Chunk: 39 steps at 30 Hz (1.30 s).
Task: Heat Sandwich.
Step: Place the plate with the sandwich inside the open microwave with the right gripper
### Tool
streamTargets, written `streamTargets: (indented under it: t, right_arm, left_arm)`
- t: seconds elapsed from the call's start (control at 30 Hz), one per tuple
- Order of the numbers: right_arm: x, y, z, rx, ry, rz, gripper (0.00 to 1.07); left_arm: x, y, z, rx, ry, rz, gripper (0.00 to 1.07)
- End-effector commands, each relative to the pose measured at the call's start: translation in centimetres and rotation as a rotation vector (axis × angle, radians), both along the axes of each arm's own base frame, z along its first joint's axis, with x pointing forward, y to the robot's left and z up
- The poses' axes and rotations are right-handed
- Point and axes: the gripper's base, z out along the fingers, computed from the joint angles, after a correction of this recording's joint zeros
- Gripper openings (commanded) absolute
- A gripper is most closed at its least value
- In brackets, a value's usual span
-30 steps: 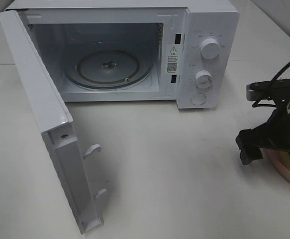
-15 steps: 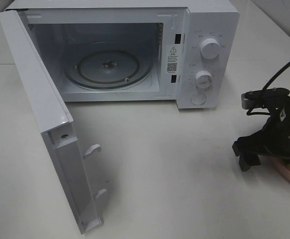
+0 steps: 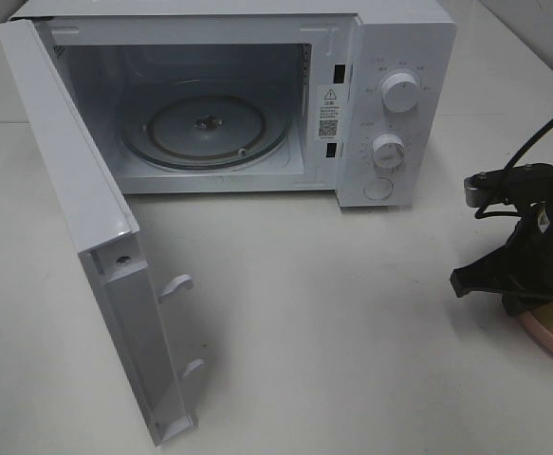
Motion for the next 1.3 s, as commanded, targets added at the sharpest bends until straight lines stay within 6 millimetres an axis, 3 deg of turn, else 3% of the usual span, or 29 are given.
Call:
streamTargets:
  t: [0.03, 0.77, 1.3]
  right_arm:
    - [0.0, -0.2, -0.1, -0.008, 0.008, -0.014, 0.0]
    - [-0.4, -0.9, 0.7, -0.135, 0.094, -0.01, 0.0]
    - [-2.2, 1.1, 4.5, -0.219, 0.048, 0.091, 0.0]
  left_arm:
    - [-0.4, 0.0, 0.0, -0.003, -0.036, -0.002, 0.98]
    - [-0.4, 0.0, 0.0, -0.003, -0.036, -0.002, 0.98]
    - [-0.4, 0.0, 0.0, -0.003, -0.036, -0.002, 0.98]
